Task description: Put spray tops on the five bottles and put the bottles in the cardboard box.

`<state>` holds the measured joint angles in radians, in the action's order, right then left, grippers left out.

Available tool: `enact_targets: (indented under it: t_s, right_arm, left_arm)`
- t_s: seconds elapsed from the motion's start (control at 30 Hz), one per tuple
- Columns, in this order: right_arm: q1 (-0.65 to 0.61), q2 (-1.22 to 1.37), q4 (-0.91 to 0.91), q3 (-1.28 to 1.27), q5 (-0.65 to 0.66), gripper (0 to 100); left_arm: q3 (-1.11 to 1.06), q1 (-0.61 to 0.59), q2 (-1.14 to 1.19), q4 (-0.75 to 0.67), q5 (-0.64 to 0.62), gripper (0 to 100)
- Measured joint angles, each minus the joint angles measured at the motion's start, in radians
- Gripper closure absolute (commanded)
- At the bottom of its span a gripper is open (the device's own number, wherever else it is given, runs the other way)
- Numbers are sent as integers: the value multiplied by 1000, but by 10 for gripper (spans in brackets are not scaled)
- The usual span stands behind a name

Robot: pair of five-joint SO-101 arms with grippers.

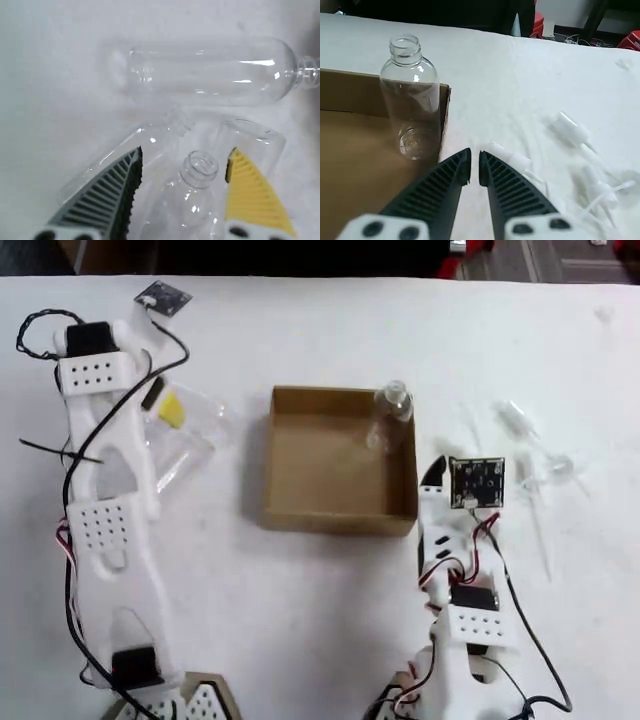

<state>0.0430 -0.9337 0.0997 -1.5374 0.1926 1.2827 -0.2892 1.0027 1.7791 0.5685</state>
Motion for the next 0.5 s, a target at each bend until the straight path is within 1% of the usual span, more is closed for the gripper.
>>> enact_targets:
  t_s: [0.17, 0.27, 0.33, 0.43, 0.5]
  right_arm:
    - [0, 0, 0, 0, 0, 978]
    - [-2, 0, 0, 0, 0, 978]
    - [-3, 0, 0, 0, 0, 978]
    - [-2, 0, 0, 0, 0, 978]
    - [-2, 0, 0, 0, 0, 978]
  left_arm:
    - [-3, 0, -6, 0, 0, 748]
    - [-92, 2, -92, 0, 2, 748]
    - [-218, 14, -209, 0, 32, 748]
    - [-485, 63, -425, -3, 83, 748]
    - [-683, 86, -582, -63, 94, 745]
